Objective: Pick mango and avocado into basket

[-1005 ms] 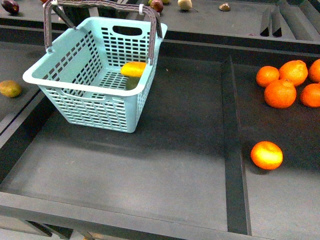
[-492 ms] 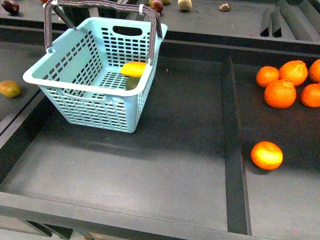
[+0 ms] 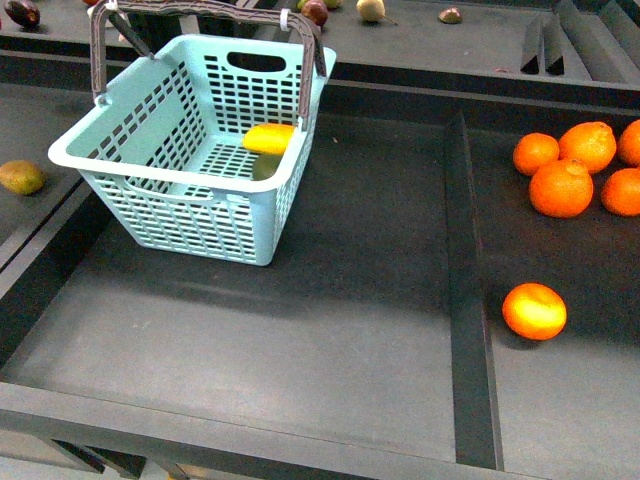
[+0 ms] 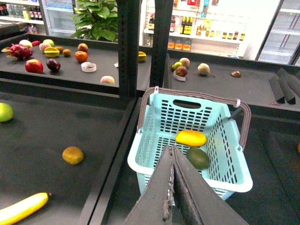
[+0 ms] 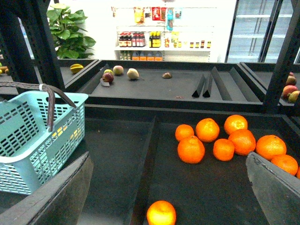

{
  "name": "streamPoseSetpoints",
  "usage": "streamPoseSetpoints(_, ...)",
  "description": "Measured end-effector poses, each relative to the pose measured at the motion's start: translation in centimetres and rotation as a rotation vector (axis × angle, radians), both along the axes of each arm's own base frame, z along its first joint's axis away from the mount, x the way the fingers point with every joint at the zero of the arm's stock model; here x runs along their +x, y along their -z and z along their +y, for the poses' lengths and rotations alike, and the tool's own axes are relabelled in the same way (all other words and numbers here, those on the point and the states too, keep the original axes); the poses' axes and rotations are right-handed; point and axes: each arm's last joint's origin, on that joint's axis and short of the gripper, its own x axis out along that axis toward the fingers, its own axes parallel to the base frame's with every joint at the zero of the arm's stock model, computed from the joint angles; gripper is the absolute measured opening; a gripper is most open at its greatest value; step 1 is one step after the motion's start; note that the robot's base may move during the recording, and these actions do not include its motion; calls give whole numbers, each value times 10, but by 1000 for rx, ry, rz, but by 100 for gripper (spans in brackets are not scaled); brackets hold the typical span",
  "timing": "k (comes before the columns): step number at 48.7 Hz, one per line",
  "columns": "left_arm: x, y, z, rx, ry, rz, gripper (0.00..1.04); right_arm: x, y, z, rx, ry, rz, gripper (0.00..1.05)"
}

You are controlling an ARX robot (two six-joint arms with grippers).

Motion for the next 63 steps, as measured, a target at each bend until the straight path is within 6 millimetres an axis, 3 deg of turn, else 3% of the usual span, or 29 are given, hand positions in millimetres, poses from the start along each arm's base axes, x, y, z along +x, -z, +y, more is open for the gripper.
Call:
streamPoseSetpoints(27,-43,41,-38,13,20,-5,3,0,0,0,0,0,0,97)
streamPoseSetpoints(43,-55,51,-38,13,16,-17,3,0,0,0,0,0,0,97)
streamPoseSetpoints(63,-67,50,-38,13,16,-31,3,0,0,0,0,0,0,97)
